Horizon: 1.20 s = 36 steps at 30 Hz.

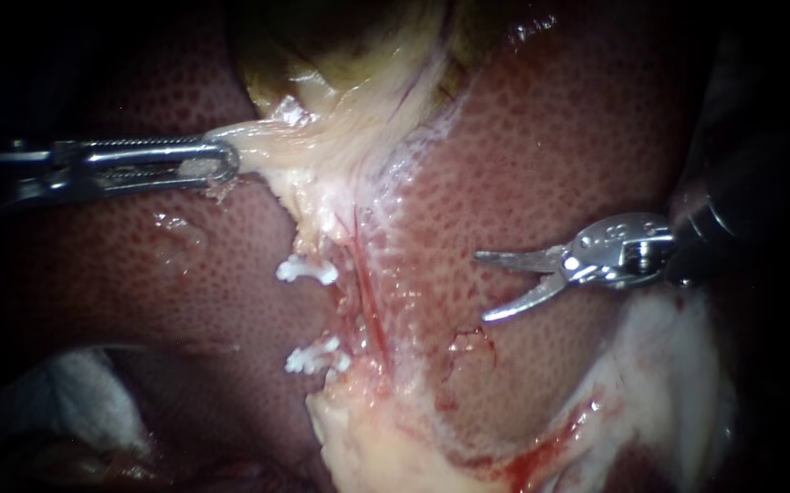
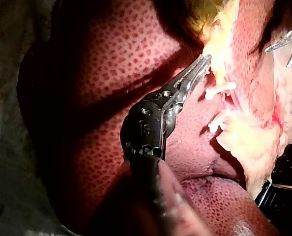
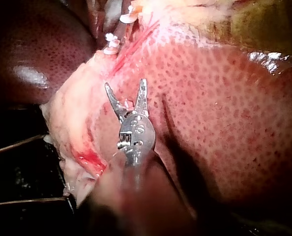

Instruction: Go back from the cut left tube

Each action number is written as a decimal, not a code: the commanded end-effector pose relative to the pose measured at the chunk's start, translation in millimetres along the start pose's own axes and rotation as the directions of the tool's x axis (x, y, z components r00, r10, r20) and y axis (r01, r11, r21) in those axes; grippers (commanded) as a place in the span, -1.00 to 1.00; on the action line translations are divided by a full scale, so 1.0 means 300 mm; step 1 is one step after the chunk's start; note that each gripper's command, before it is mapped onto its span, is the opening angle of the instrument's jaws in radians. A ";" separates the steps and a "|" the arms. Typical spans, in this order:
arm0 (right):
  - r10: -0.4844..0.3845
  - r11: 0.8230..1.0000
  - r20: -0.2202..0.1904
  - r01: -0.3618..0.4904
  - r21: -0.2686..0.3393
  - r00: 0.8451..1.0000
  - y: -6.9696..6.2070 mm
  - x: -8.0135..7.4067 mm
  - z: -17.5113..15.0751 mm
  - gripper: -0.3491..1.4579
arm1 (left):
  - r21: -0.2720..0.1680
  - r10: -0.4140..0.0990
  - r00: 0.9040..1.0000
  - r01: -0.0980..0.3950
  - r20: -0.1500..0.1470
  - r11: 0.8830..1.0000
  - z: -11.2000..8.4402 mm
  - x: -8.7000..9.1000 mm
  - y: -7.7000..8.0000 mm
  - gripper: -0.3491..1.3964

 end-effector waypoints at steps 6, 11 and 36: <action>-0.004 1.000 -0.004 0.004 0.004 1.000 -0.0007 -0.0003 -0.001 0.97 | -0.017 0.012 1.000 -0.012 0.001 1.000 0.0092 -0.0076 0.0025 -1.00; -0.004 1.000 -0.007 0.004 0.005 1.000 -0.0007 -0.0005 -0.001 0.97 | -0.032 0.026 0.999 -0.025 0.026 0.999 0.0203 -0.0142 0.0036 -1.00; -0.006 1.000 -0.025 0.006 0.007 1.000 -0.0009 0.0007 -0.003 0.97 | -0.055 0.039 0.998 -0.036 0.052 0.998 0.0426 -0.0166 0.0032 -1.00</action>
